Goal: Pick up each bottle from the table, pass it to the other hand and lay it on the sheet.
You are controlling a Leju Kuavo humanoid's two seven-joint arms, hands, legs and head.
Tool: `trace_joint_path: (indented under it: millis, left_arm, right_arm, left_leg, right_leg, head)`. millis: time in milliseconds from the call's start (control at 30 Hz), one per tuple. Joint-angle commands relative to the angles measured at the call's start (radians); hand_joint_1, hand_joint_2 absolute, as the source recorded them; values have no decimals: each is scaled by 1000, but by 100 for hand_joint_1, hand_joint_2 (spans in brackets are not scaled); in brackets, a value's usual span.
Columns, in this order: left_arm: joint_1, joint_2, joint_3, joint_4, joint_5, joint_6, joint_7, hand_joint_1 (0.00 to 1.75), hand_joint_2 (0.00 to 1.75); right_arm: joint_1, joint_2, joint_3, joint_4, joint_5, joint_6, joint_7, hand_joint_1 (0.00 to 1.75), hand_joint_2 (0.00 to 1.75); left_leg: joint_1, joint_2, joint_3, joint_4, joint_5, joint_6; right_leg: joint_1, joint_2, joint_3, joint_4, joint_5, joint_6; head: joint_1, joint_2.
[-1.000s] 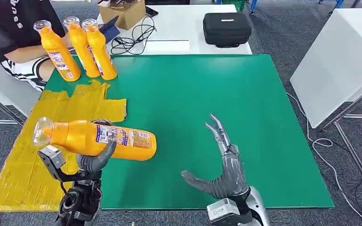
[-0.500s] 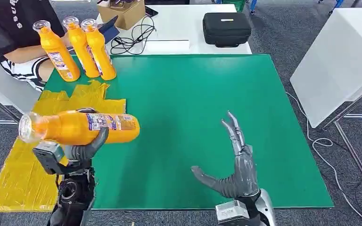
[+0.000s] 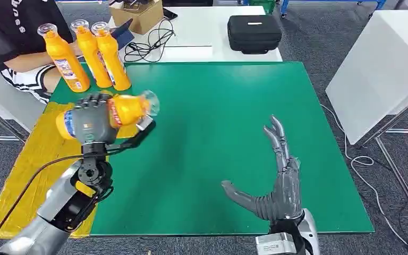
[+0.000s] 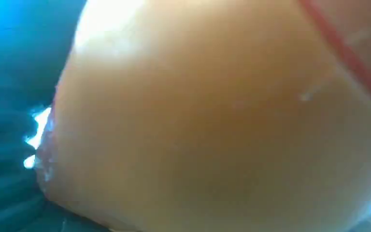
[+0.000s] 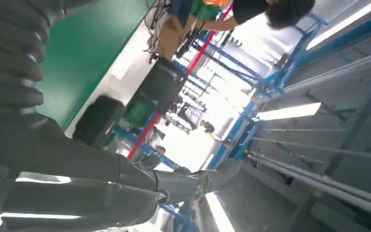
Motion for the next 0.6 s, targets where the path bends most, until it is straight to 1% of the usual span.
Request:
trace_joint_path:
  millis: [33, 67, 100, 167, 233, 333, 367, 400, 500, 600]
  left_arm:
    - [-92, 52, -12, 358, 8, -275, -124, 175, 175]
    - [-96, 39, 5, 381, 8, -296, -125, 175, 175]
    - [-105, 27, 17, 409, 8, -326, -125, 175, 175]
    - [-111, 1, 61, 451, 8, -358, -154, 175, 175]
    - [-111, 2, 61, 454, 8, -356, -156, 175, 175]
    - [-111, 2, 61, 454, 8, -356, -156, 175, 175]
    - [-111, 2, 61, 454, 8, -356, -156, 175, 175]
    - [-111, 2, 61, 454, 8, -356, -156, 175, 175]
    - [-107, -3, 90, 479, 8, -382, -155, 175, 175]
    - [-89, -4, 139, 507, 8, -370, -172, 175, 175]
  right_arm:
    - [-35, 33, -72, 39, -49, 83, -27, 0, 175]
    - [-31, 35, -77, 36, -51, 87, -28, 0, 175]
    - [-25, 37, -83, 33, -56, 95, -28, 0, 175]
    - [-17, 43, -96, 32, -56, 101, -27, 0, 175]
    - [-16, 43, -98, 33, -56, 101, -27, 0, 175]
    - [-16, 43, -98, 33, -56, 101, -27, 0, 175]
    - [-16, 43, -98, 33, -56, 101, -27, 0, 175]
    - [-16, 43, -98, 33, -56, 101, -27, 0, 175]
    - [-8, 46, -107, 41, -54, 105, -22, 0, 175]
    - [8, 42, -104, 54, -43, 108, -30, 0, 175]
  left_leg:
    - [0, 7, 3, -1, -1, -1]
    - [1, 9, 4, -1, -2, -1]
    - [0, 5, 2, -1, -1, -1]
    - [1, 1, 4, -1, -2, -2]
    - [0, 1, 0, 0, -1, -1]
    - [1, 2, 3, 1, -2, -1]
    - [1, 2, 0, 0, -1, -1]
    - [1, 1, 1, 0, -1, -1]
    - [0, 2, 0, 0, -1, -1]
    - [1, 2, 3, -1, -2, -1]
  right_leg:
    - [0, 6, 1, -1, 0, 1]
    - [1, 7, 2, -1, 1, 0]
    - [0, 5, 0, -1, 1, -1]
    - [1, 0, 3, -2, -1, 0]
    - [0, 1, -1, -1, 0, -1]
    - [1, 0, 3, -1, -1, 1]
    - [0, 1, -1, -1, 0, 0]
    - [0, 0, 0, -1, 0, 0]
    - [0, 1, 0, -1, 0, 0]
    - [0, 0, 2, -2, -1, 0]
  head:
    - [0, 0]
    - [1, 0]
    - [0, 0]
    - [1, 0]
    - [1, 0]
    - [0, 0]
    - [1, 0]
    - [1, 0]
    - [1, 0]
    - [1, 0]
